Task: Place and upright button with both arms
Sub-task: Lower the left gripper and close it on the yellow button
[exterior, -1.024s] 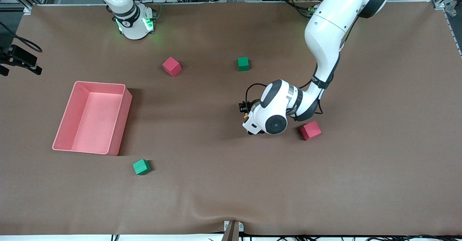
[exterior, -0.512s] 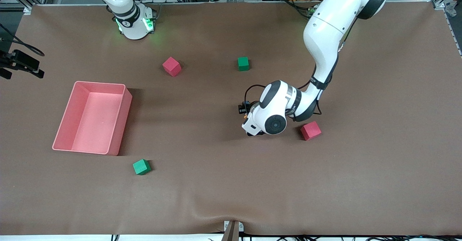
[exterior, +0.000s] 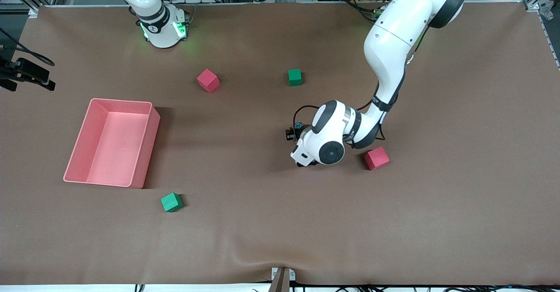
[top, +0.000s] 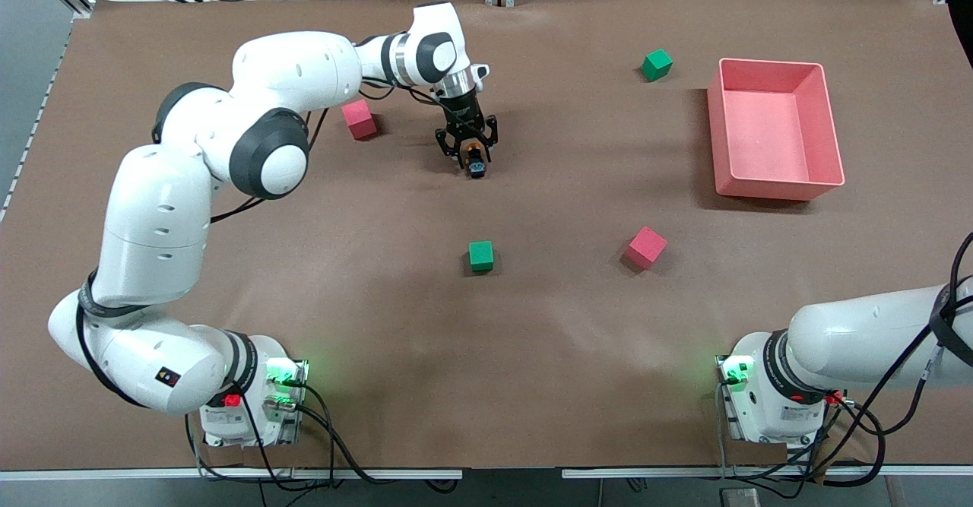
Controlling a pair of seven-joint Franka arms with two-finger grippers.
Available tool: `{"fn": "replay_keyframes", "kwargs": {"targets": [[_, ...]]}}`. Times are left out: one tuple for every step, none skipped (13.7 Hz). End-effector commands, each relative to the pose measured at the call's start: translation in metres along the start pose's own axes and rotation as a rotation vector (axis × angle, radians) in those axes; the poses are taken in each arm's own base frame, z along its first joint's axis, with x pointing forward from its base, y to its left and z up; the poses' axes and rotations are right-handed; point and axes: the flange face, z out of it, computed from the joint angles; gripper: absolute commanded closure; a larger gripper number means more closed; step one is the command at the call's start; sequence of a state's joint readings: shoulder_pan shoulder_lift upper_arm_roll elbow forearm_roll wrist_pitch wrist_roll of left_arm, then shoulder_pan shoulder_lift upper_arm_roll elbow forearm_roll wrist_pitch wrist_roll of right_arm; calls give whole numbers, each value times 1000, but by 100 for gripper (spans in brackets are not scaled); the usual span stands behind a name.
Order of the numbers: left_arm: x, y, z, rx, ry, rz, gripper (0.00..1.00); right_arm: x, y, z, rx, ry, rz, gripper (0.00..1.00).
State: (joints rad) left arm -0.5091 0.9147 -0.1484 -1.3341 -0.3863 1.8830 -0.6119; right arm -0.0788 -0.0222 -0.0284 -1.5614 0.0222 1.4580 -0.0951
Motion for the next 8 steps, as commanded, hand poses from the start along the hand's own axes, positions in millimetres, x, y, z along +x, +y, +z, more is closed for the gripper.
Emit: {"fn": "replay_keyframes", "kwargs": {"targets": [[1,7,3,-15,-2,-3,50,-6,-1,-8,11,-15,9,0],[1,7,4,-14,-3,-5,61,-7,0,-12,9,-7,12,0],[1,7,4,-12,-4,-6,71,-7,1,-13,9,-2,13,0],[1,6,5,-11,-5,-10,83,-7,2,-16,7,5,15,0],[1,7,4,-12,-6,-16,97,-7,2,-18,6,8,15,0],[0,7,0,-14,0,-34,100,-7,2,-18,8,7,15,0],[-3,9,-6,-18,6,-51,100,-7,1,-17,8,7,13,0],[-6,11,-12,-23,11,-53,100,-7,2,-18,6,10,13,0]]}}
